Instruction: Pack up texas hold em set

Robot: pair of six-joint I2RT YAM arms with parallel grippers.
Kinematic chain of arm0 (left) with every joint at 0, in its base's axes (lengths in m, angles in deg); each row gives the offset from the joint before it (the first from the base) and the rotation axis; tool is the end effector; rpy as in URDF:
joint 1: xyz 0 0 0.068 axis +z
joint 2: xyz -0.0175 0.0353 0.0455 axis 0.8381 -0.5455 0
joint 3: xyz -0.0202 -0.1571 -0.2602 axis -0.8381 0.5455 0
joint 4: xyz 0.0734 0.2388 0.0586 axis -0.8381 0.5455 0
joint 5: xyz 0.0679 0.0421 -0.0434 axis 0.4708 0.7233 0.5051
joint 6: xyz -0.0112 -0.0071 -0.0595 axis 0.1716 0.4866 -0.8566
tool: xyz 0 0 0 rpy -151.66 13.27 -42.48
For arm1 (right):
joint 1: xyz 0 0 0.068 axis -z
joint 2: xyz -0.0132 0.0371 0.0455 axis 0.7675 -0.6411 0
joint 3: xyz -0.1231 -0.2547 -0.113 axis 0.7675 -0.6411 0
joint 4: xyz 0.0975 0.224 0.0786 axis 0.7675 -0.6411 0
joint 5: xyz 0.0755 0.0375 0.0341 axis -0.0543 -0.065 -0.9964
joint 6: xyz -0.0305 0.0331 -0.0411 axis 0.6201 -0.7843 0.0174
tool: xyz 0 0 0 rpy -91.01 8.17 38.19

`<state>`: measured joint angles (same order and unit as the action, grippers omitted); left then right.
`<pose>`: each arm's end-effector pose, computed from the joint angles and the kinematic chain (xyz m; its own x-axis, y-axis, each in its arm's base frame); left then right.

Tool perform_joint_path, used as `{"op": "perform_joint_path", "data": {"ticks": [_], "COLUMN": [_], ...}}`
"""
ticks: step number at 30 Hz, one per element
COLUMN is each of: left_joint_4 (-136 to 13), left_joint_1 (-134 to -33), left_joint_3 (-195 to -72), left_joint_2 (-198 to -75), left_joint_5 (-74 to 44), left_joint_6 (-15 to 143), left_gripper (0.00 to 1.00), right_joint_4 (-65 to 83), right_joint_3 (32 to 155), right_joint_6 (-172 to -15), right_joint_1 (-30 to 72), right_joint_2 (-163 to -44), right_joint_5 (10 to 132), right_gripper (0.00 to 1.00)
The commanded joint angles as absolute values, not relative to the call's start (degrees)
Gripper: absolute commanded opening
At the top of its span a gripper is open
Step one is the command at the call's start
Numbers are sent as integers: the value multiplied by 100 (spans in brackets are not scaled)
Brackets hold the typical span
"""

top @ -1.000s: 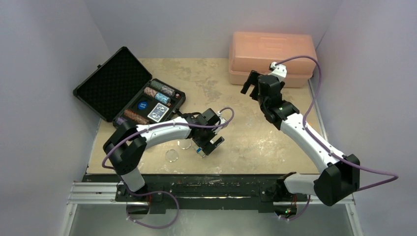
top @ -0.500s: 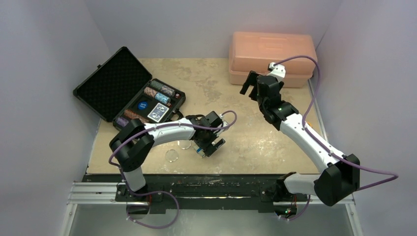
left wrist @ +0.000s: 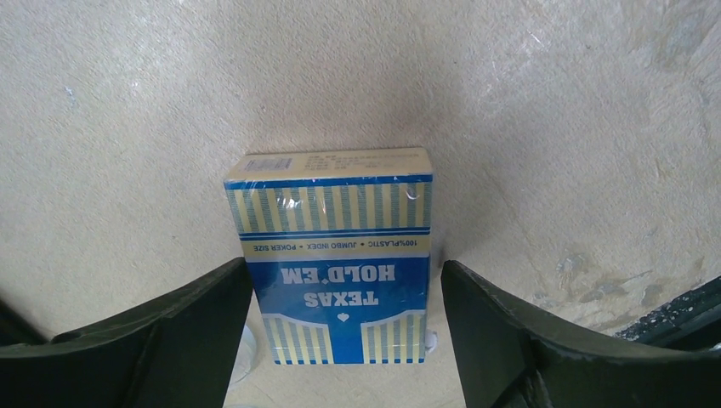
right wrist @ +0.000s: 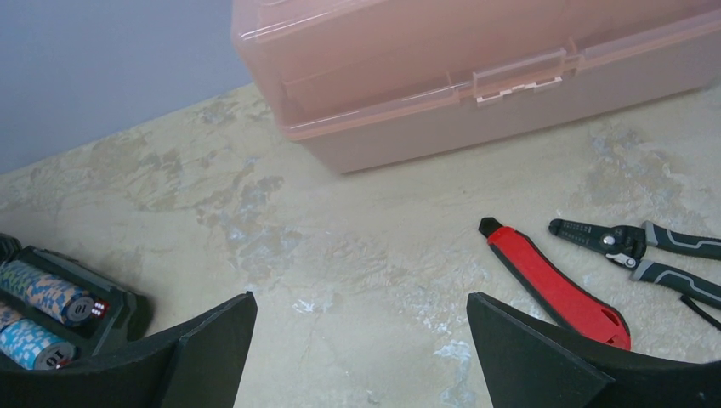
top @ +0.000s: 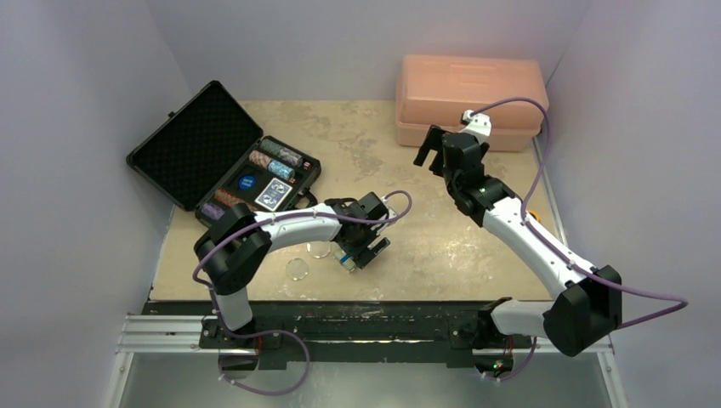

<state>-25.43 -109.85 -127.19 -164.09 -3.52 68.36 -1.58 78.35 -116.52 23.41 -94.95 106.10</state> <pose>0.2143 -0.2791 0.1924 -0.6615 0.6744 -0.3280 0.7095 0.7045 0.0177 0.2628 0.1084 0.3603 -0.3090 0.3381 -0.8890 0.1639 0.9396 0.3003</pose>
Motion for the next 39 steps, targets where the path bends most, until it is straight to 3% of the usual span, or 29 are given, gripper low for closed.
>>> {"op": "perform_joint_path", "data": {"ticks": [1, 5, 9, 20, 39], "left_joint_4": [-2590, -2551, -2539, -2502, -2159], "left_joint_1": [-11020, -11027, -11040, -11055, -11055], "left_joint_3": [-12963, -12983, -12982, -12966, -13060], "left_joint_2": [-16441, -16470, -16472, -16389, -15921], "left_joint_5": [-265, -300, -308, -277, 336], "left_joint_6": [6723, 6732, 6715, 6674, 6643], "left_gripper": [80, 74, 61, 2, 0], "right_joint_4": [86, 107, 108, 112, 131], "right_joint_3": [7811, 7798, 7794, 7785, 7750], "right_joint_6": [-11576, -11567, -11564, -11556, -11541], "right_joint_1": [2286, 2266, 2261, 2239, 2198], "right_joint_2": [-9301, -9314, -9314, -9314, -9329], "right_joint_5": [10787, 10795, 10803, 10865, 10974], "right_gripper": [99, 99, 99, 99, 99]}}
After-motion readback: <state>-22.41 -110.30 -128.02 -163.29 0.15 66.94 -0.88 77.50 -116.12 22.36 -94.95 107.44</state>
